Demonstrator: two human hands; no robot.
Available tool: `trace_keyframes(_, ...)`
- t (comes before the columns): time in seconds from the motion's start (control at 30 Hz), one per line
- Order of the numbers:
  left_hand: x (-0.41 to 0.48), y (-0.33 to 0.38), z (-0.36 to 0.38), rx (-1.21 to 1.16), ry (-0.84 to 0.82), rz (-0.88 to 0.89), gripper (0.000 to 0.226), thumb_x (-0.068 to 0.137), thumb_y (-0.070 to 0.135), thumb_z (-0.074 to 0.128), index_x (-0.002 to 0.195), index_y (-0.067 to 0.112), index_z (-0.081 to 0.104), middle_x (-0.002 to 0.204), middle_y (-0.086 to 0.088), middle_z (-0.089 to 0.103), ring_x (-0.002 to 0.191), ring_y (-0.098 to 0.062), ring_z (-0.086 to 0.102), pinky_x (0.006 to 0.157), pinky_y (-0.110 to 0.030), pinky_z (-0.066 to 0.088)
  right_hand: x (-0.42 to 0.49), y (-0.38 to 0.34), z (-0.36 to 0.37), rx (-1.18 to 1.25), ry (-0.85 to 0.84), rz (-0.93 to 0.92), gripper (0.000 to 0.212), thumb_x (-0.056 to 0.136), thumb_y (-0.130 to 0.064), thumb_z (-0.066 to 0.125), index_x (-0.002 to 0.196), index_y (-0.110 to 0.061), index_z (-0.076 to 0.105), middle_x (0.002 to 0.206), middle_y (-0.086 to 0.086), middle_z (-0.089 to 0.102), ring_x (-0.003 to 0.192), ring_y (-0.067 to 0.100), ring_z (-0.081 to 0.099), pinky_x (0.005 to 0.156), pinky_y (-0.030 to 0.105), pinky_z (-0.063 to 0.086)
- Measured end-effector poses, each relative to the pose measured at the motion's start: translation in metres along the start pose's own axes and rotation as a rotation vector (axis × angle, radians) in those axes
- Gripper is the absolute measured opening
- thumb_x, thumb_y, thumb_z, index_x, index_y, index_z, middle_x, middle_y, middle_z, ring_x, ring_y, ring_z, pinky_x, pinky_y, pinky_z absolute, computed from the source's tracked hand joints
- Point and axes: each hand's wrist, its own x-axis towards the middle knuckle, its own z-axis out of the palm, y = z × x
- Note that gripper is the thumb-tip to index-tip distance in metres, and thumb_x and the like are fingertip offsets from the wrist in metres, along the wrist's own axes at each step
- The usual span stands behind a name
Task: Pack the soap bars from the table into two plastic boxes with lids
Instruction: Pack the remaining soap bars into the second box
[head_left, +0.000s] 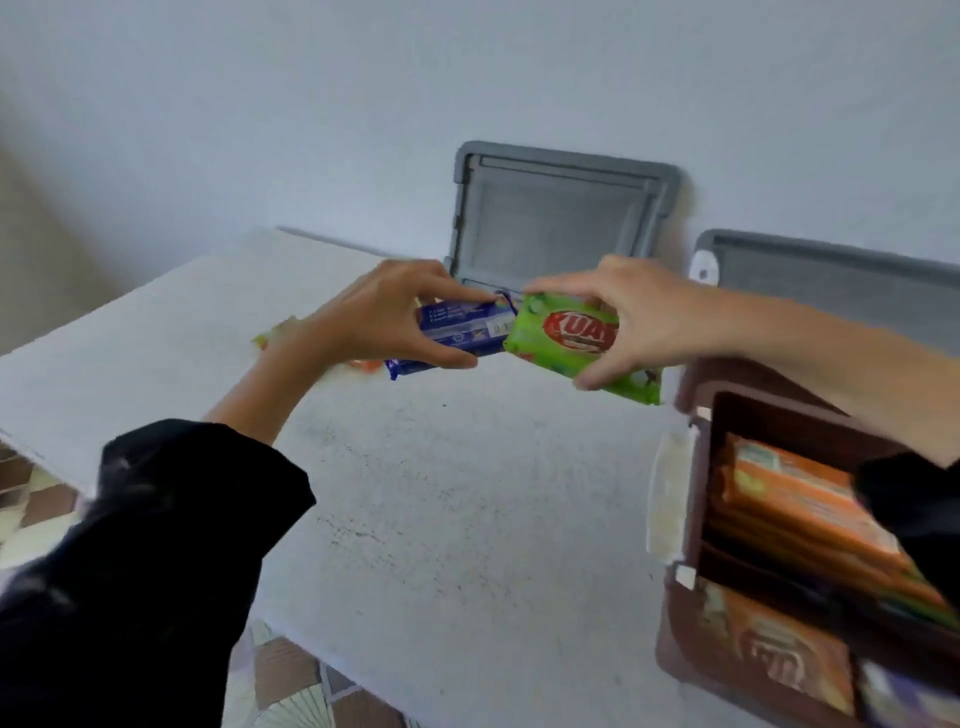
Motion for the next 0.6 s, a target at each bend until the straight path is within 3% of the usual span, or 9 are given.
trace_keyframes(0.23, 0.060, 0.139, 0.038, -0.033, -0.135, 0.352, 0.074, 0.057, 0.073, 0.053, 0.124, 0.039, 0.054, 0.102, 0.004, 0.060, 0.089, -0.012, 0.058, 0.065, -0.022, 0.051, -0.155, 0.063, -0.017, 0.017, 0.035, 0.211, 0.094, 0.060, -0.038, 0.079, 0.137, -0.048, 0.027, 0.105, -0.003, 0.043, 0.097, 0.013, 0.042, 0.077, 0.023, 0.029)
trace_keyframes(0.37, 0.064, 0.191, 0.073, 0.023, -0.266, 0.493, 0.071, 0.059, 0.075, 0.050, 0.123, 0.044, 0.052, 0.101, 0.013, 0.057, 0.084, -0.003, 0.053, 0.064, -0.010, 0.040, -0.213, 0.091, 0.006, 0.076, -0.037, 0.300, 0.089, 0.055, -0.041, 0.082, 0.129, -0.041, 0.034, 0.096, -0.019, 0.037, 0.087, 0.003, 0.042, 0.073, 0.019, 0.034)
trace_keyframes(0.43, 0.060, 0.207, 0.090, 0.057, -0.322, 0.559, 0.069, 0.061, 0.074, 0.051, 0.123, 0.044, 0.052, 0.100, 0.014, 0.058, 0.084, -0.003, 0.054, 0.067, -0.015, 0.044, -0.232, 0.101, 0.022, 0.110, -0.110, 0.322, 0.086, 0.052, -0.047, 0.081, 0.122, -0.043, 0.032, 0.097, -0.024, 0.034, 0.091, -0.005, 0.041, 0.073, 0.013, 0.037)
trace_keyframes(0.53, 0.044, 0.222, 0.118, 0.105, -0.348, 0.681, 0.065, 0.063, 0.071, 0.050, 0.119, 0.039, 0.058, 0.093, 0.010, 0.062, 0.080, -0.008, 0.059, 0.063, -0.028, 0.053, -0.251, 0.110, 0.047, 0.092, -0.205, 0.325, 0.084, 0.055, -0.046, 0.081, 0.118, -0.045, 0.025, 0.107, -0.019, 0.031, 0.096, -0.001, 0.037, 0.085, 0.016, 0.041)
trace_keyframes(0.6, 0.033, 0.228, 0.138, 0.179, -0.390, 0.714, 0.066, 0.063, 0.071, 0.050, 0.117, 0.035, 0.060, 0.091, 0.010, 0.063, 0.076, -0.008, 0.061, 0.056, -0.025, 0.054, -0.256, 0.110, 0.065, -0.008, -0.240, 0.306, 0.085, 0.061, -0.048, 0.076, 0.128, -0.039, 0.024, 0.116, -0.013, 0.028, 0.108, 0.005, 0.033, 0.094, 0.020, 0.040)
